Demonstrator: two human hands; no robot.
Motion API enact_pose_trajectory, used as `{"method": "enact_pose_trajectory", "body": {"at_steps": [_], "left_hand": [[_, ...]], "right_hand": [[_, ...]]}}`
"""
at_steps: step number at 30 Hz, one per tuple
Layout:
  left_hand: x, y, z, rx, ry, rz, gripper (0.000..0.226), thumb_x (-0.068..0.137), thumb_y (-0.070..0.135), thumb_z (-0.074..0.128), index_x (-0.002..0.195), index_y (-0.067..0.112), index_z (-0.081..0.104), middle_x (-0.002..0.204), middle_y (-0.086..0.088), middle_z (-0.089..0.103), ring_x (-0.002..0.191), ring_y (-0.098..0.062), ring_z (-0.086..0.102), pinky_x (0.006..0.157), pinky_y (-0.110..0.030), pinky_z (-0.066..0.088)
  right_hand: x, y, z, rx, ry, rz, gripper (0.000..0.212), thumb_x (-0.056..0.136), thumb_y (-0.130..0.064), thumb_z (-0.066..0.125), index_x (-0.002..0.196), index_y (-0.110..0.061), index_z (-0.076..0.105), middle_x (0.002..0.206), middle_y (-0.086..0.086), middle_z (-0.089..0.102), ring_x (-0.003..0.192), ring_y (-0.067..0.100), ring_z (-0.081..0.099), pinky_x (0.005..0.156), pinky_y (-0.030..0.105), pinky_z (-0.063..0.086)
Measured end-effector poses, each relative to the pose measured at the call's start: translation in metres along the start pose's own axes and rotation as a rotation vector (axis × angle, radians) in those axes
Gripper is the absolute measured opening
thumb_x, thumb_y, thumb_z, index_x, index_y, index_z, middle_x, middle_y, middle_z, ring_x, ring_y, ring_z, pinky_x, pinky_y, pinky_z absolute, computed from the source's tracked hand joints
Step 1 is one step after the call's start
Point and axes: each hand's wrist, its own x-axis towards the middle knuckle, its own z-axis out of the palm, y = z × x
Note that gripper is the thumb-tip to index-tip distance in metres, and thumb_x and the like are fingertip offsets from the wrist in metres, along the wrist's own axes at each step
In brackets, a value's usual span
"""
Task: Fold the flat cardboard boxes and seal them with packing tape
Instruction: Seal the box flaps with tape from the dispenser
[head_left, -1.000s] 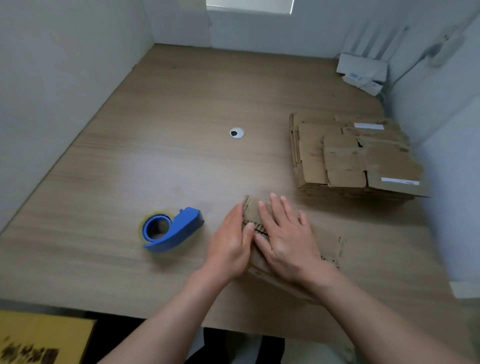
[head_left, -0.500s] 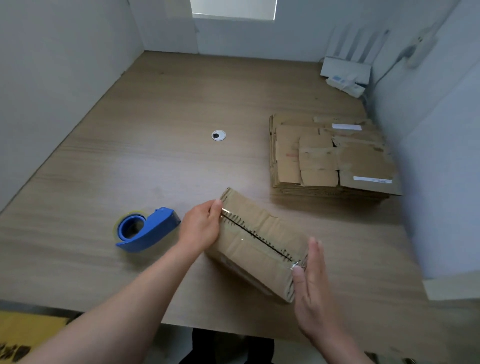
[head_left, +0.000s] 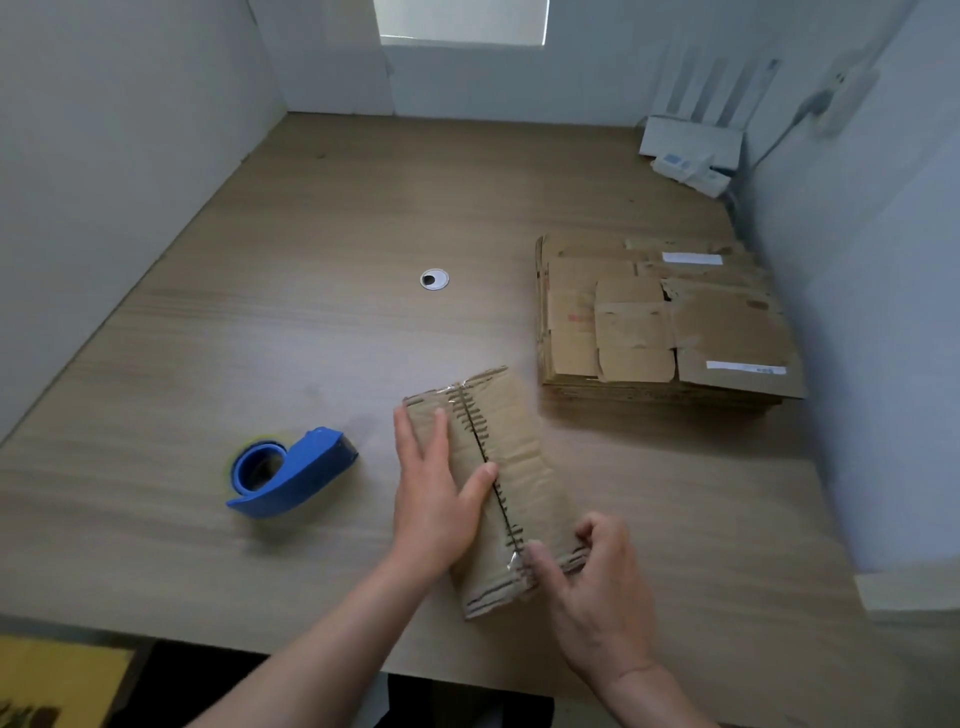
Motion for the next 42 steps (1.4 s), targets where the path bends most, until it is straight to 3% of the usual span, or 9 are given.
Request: {"method": "enact_pose_trajectory", "body": {"at_steps": [4,7,10,12,16,22,31,37,42], "left_hand": [[0.023,-0.002,-0.012,0.043,-0.141,0.073,0.088,0.092,0.046,0.064,0.159,0.026,0.011,0.161,0.008,-0.030,0.142,0.005,-0.011,0.111,-0.019,0.007],[0.040,-0.012,-0.033,0.016,-0.185,0.155,0.081,0.095,0.046,0.059,0.159,0.025,0.015,0.165,0.008,-0.014,0.148,0.000,-0.005,0.119,-0.024,0.007],[0.044,-0.056,-0.068,0.111,0.128,0.177,0.068,0.094,0.036,0.065,0.151,0.012,0.038,0.161,-0.002,0.028,0.149,-0.017,0.022,0.120,-0.035,0.022],[0.044,-0.099,-0.089,0.312,0.283,0.119,0.064,0.084,0.031,0.077,0.137,0.006,0.053,0.144,-0.013,0.048,0.135,-0.033,0.042,0.107,-0.049,0.040],[0.047,-0.154,-0.109,0.575,0.140,-0.154,0.060,0.077,0.048,0.077,0.123,0.018,0.055,0.132,-0.002,0.051,0.125,-0.026,0.044,0.091,-0.045,0.045],[0.067,-0.187,-0.113,0.711,-0.051,-0.209,0.048,0.085,0.051,0.067,0.121,0.024,0.053,0.120,0.003,0.058,0.115,-0.020,0.054,0.084,-0.039,0.048],[0.073,-0.185,-0.150,0.470,-0.083,0.086,0.020,0.085,0.035,0.069,0.092,0.031,0.051,0.087,0.008,0.057,0.089,-0.023,0.060,0.062,-0.032,0.044],[0.085,-0.123,-0.208,0.434,-0.112,0.530,0.017,0.076,0.034,0.073,0.083,0.025,0.060,0.075,0.017,0.049,0.073,-0.018,0.053,0.059,-0.031,0.038],[0.088,-0.071,-0.228,0.402,-0.186,0.649,0.019,0.070,0.038,0.069,0.084,0.033,0.058,0.075,0.029,0.045,0.075,-0.003,0.044,0.062,-0.032,0.045]], "right_hand": [[0.014,-0.012,-0.008,-0.068,-0.125,-0.014,0.050,0.075,-0.074,0.060,0.084,-0.031,0.036,0.080,-0.011,0.053,0.072,0.018,0.052,0.062,0.032,0.033],[0.020,-0.029,-0.007,-0.098,-0.180,0.019,0.051,0.076,-0.069,0.066,0.080,-0.029,0.034,0.074,-0.009,0.053,0.068,0.018,0.053,0.060,0.036,0.037],[0.023,-0.038,-0.010,-0.112,-0.193,0.026,0.046,0.080,-0.065,0.063,0.078,-0.027,0.039,0.072,-0.006,0.053,0.065,0.015,0.052,0.058,0.037,0.040],[0.025,-0.040,-0.013,-0.120,-0.150,0.004,0.039,0.083,-0.058,0.063,0.076,-0.026,0.043,0.074,-0.008,0.051,0.068,0.016,0.051,0.060,0.037,0.041],[0.032,-0.047,-0.018,-0.202,-0.053,-0.081,0.024,0.086,-0.040,0.070,0.080,-0.028,0.050,0.086,-0.010,0.049,0.077,0.016,0.049,0.063,0.035,0.039],[0.042,-0.084,-0.011,-0.145,0.039,-0.224,0.018,0.085,-0.044,0.056,0.085,-0.026,0.054,0.097,-0.007,0.053,0.091,0.006,0.045,0.074,0.015,0.036],[0.057,-0.134,0.010,-0.005,-0.067,-0.277,0.023,0.086,-0.035,0.062,0.104,-0.023,0.071,0.104,-0.013,0.066,0.099,0.002,0.061,0.080,0.017,0.050],[0.104,-0.172,0.016,0.137,-0.332,-0.201,0.054,0.088,-0.019,0.072,0.139,-0.030,0.056,0.126,-0.021,0.059,0.113,-0.010,0.054,0.083,0.007,0.044],[0.131,-0.184,0.006,0.243,-0.434,-0.202,0.064,0.085,-0.014,0.075,0.143,-0.029,0.052,0.130,-0.019,0.061,0.113,-0.010,0.057,0.092,0.022,0.050]]}}
